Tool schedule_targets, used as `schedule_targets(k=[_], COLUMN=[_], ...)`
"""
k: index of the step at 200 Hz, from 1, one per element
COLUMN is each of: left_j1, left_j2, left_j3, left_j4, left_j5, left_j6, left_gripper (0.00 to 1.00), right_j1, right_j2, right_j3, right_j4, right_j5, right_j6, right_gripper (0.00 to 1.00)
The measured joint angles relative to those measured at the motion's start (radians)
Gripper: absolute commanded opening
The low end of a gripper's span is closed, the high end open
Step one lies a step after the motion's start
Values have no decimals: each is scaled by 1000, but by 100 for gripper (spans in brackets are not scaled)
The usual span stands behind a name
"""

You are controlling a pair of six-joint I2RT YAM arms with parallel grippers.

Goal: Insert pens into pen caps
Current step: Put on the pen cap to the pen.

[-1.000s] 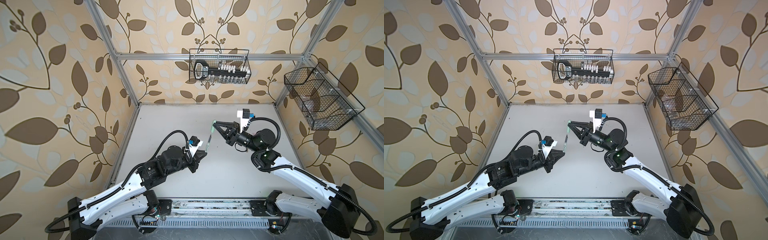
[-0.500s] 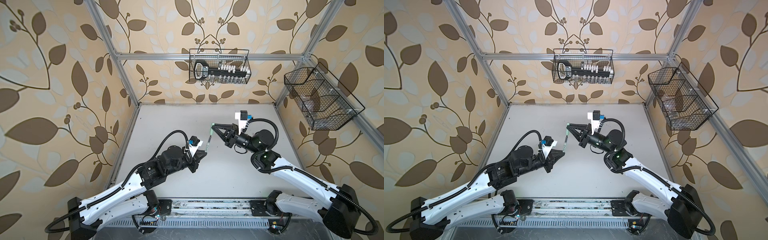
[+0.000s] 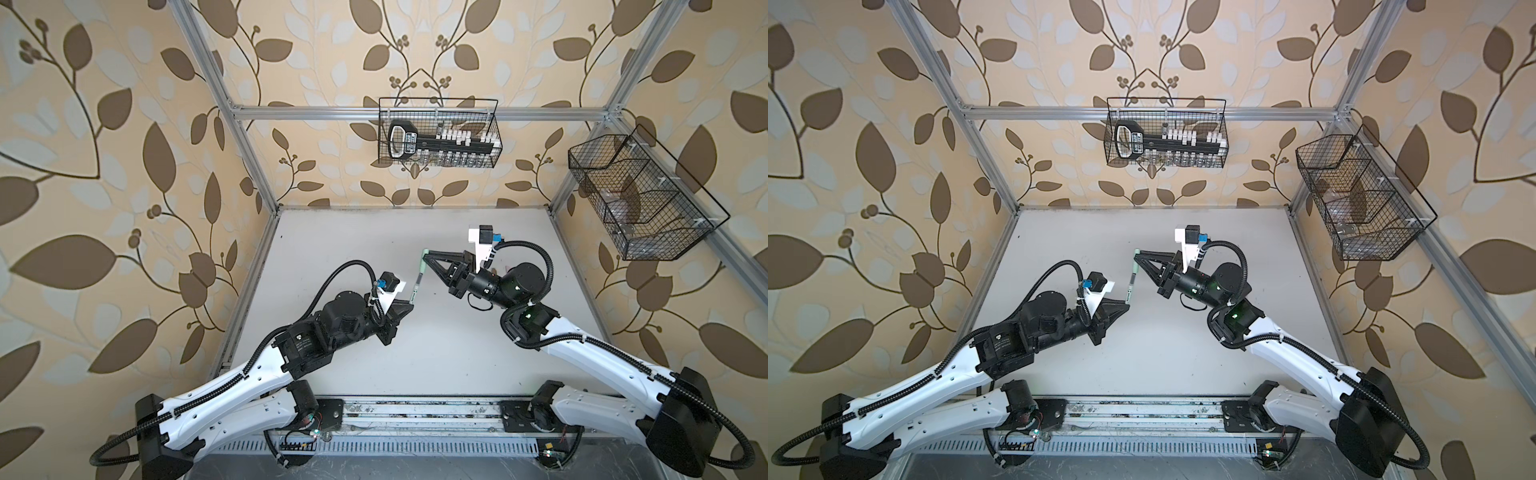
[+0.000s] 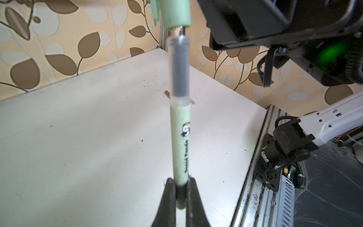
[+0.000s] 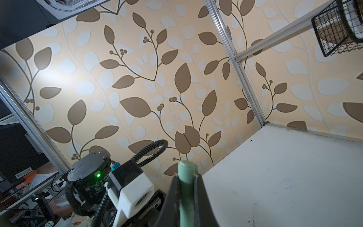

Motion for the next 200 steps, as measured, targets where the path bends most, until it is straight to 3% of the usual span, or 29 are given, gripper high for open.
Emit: schedule_targets(k=[83, 200], left_j1=[0, 0], left_j2=[2, 2], left_j3=[0, 8], left_j4=[-8, -3], left_j5=[-2, -27], left_j6=[0, 24], left_gripper=[0, 0], right_j1=[26, 76], right_j2=[0, -23], right_j3=[-49, -57], right_j4=[80, 37], right_j5=[58, 129], right_j6=[19, -40], right_gripper=[0, 0])
